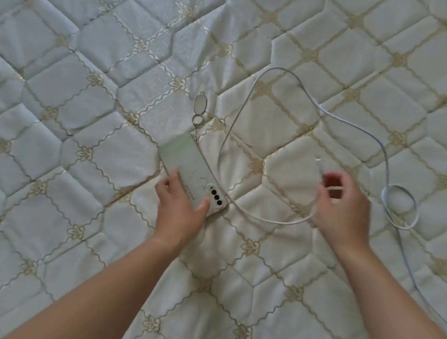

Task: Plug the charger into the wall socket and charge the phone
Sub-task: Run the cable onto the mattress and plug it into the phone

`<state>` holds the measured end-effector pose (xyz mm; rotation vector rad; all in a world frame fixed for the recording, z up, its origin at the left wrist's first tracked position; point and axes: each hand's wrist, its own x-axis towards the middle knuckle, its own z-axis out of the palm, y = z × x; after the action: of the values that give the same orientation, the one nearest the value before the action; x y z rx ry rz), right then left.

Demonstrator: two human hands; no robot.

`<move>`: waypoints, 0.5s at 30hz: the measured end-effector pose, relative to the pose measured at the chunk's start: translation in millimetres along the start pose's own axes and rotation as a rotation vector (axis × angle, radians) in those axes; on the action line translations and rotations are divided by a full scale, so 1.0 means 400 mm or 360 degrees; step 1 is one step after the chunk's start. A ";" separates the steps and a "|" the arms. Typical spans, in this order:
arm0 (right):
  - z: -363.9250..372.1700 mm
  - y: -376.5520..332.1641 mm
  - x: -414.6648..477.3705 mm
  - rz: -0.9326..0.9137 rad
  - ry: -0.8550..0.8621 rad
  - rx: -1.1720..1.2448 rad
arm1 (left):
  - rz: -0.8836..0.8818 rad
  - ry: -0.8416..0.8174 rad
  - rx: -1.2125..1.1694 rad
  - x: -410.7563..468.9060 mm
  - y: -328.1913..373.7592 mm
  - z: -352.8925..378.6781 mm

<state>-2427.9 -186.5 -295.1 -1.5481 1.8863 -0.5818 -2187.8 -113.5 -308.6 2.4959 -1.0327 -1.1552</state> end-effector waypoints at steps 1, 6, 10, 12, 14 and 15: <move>-0.045 0.015 0.002 -0.0014 0.0104 0.0011 | 0.0010 -0.0087 -0.0039 -0.020 0.000 0.005; -0.216 0.034 0.018 -0.0097 0.0433 0.0240 | 0.0277 -0.0174 0.0421 -0.055 0.003 -0.006; -0.206 0.042 -0.032 -0.0193 0.0282 0.0170 | 0.0904 -0.0200 0.1213 0.041 0.033 -0.057; -0.173 0.068 -0.068 -0.0163 0.0156 0.0154 | 0.1068 -0.0395 0.1451 0.093 0.056 -0.079; -0.137 0.104 -0.099 -0.0090 0.0069 0.0152 | 0.1119 -0.0502 0.1536 0.122 0.076 -0.089; -0.120 0.121 -0.111 -0.0035 0.0036 0.0145 | 0.1148 -0.0494 0.1558 0.131 0.083 -0.089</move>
<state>-2490.4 -135.3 -285.7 -1.5110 1.8354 -0.6880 -2155.1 -176.5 -300.7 2.0487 -2.8093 -0.9030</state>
